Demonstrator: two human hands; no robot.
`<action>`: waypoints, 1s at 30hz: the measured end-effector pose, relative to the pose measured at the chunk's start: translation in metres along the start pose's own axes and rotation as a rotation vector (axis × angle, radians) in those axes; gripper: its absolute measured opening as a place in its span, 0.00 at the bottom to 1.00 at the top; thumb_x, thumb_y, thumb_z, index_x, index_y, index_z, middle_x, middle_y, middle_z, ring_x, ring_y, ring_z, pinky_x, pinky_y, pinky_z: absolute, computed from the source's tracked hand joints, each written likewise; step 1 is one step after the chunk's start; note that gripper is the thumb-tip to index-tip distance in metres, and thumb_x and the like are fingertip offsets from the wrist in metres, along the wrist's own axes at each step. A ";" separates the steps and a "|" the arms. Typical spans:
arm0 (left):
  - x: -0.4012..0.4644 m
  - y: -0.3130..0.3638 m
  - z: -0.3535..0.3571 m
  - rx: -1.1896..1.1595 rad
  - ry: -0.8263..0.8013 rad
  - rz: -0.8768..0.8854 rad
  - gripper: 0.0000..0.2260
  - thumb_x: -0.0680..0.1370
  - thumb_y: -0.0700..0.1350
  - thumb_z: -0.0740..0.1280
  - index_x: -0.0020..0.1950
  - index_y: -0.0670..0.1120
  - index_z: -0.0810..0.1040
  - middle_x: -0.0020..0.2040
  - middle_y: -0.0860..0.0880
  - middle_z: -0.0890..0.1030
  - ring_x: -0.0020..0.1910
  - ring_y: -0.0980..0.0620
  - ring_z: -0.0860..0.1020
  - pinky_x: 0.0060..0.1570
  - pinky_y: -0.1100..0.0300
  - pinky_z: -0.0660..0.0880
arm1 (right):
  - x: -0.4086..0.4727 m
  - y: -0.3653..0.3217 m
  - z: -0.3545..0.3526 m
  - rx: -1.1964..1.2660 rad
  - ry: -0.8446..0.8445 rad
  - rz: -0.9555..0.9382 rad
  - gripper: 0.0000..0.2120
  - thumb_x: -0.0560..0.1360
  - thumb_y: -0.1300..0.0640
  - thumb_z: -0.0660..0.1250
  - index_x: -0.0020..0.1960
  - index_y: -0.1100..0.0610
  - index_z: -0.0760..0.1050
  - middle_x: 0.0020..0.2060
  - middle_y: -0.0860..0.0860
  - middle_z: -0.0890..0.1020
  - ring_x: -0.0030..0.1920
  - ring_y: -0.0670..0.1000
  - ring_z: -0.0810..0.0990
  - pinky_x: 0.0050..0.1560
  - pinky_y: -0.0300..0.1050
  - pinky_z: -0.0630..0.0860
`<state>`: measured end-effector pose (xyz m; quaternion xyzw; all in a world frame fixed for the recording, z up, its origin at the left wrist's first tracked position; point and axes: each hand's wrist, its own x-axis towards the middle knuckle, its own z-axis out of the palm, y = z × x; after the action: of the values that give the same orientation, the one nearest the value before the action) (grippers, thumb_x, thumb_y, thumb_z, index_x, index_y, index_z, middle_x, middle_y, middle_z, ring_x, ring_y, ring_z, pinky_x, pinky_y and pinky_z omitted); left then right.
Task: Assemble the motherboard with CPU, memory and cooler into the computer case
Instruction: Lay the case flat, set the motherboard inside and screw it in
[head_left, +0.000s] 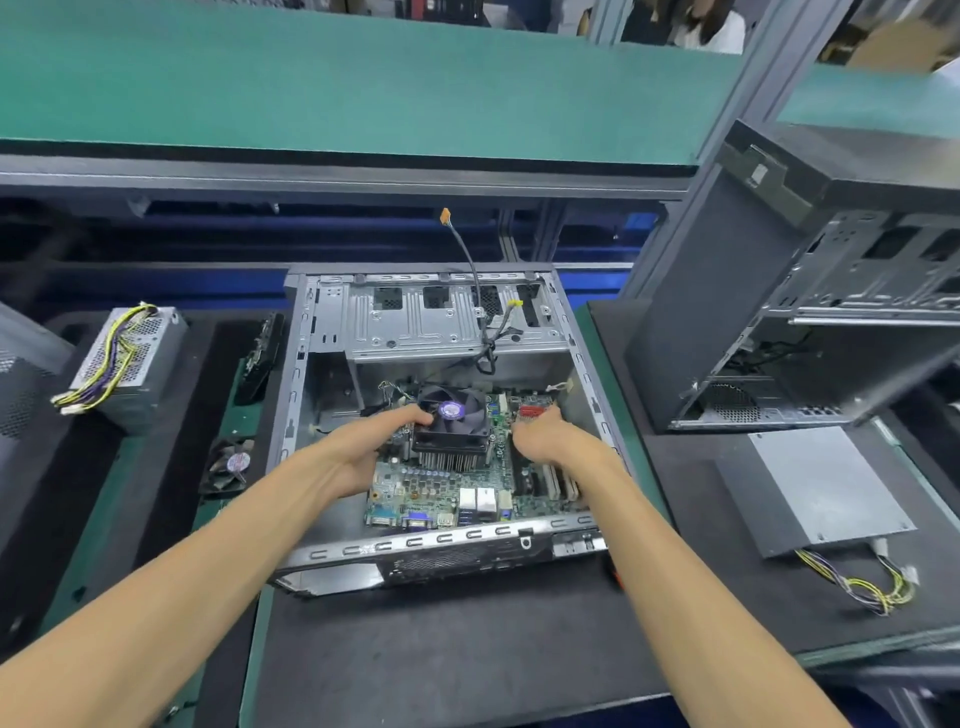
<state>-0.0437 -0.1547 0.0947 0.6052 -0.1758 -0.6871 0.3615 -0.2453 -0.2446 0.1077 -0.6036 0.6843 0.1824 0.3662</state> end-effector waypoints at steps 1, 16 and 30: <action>0.001 0.001 0.000 0.008 0.014 -0.002 0.45 0.61 0.53 0.80 0.75 0.49 0.66 0.81 0.47 0.51 0.80 0.45 0.49 0.76 0.39 0.44 | 0.001 0.000 0.001 0.014 0.000 0.001 0.37 0.85 0.45 0.49 0.80 0.60 0.30 0.81 0.63 0.47 0.79 0.65 0.55 0.77 0.59 0.55; 0.017 0.002 0.002 0.044 0.190 -0.144 0.44 0.64 0.54 0.81 0.75 0.50 0.64 0.78 0.43 0.60 0.73 0.35 0.62 0.67 0.28 0.62 | 0.037 -0.008 -0.008 0.066 0.142 -0.155 0.33 0.85 0.46 0.52 0.81 0.64 0.46 0.75 0.67 0.64 0.75 0.66 0.64 0.72 0.58 0.66; 0.027 0.005 0.004 0.125 0.333 -0.126 0.25 0.66 0.51 0.76 0.60 0.47 0.75 0.51 0.46 0.81 0.57 0.42 0.77 0.62 0.40 0.72 | 0.036 -0.018 -0.009 -0.060 0.023 -0.554 0.31 0.82 0.49 0.60 0.80 0.55 0.55 0.62 0.57 0.76 0.55 0.51 0.80 0.46 0.41 0.72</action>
<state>-0.0467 -0.1785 0.0798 0.7415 -0.1177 -0.5865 0.3039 -0.2310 -0.2792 0.0917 -0.7802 0.4917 0.0888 0.3763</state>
